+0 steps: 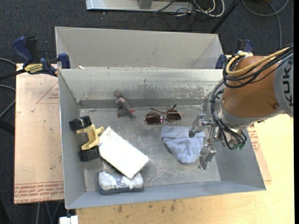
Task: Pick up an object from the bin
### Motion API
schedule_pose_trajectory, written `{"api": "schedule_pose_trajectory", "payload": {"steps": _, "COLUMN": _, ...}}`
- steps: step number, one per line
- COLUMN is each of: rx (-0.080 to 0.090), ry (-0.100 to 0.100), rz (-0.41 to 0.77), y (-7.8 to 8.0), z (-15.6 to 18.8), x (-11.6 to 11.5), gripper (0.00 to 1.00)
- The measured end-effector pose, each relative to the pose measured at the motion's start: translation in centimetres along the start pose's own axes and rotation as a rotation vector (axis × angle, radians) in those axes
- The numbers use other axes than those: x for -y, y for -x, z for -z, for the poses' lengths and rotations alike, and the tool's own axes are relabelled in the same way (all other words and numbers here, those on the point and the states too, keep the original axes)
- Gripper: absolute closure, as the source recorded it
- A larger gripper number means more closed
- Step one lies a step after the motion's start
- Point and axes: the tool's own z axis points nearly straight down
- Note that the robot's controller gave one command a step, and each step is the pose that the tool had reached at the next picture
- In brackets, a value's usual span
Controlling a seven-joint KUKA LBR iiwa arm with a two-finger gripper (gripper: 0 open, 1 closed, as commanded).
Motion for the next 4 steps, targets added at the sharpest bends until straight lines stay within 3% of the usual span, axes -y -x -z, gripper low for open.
{"api": "schedule_pose_trajectory", "payload": {"steps": 1, "rx": -0.008, "ry": 0.003, "rz": 0.23, "y": 0.1, "z": -2.0, "x": -0.5, "gripper": 0.0}}
{"api": "schedule_pose_trajectory", "payload": {"steps": 2, "rx": -0.009, "ry": 0.003, "rz": 0.295, "y": -2.1, "z": -10.9, "x": 2.9, "gripper": 1.0}}
{"api": "schedule_pose_trajectory", "payload": {"steps": 3, "rx": -0.009, "ry": 0.003, "rz": 0.296, "y": -2.1, "z": -10.9, "x": 2.9, "gripper": 1.0}}
{"api": "schedule_pose_trajectory", "payload": {"steps": 4, "rx": -0.012, "ry": 0.006, "rz": 0.279, "y": -2.5, "z": -6.4, "x": 3.2, "gripper": 1.0}}
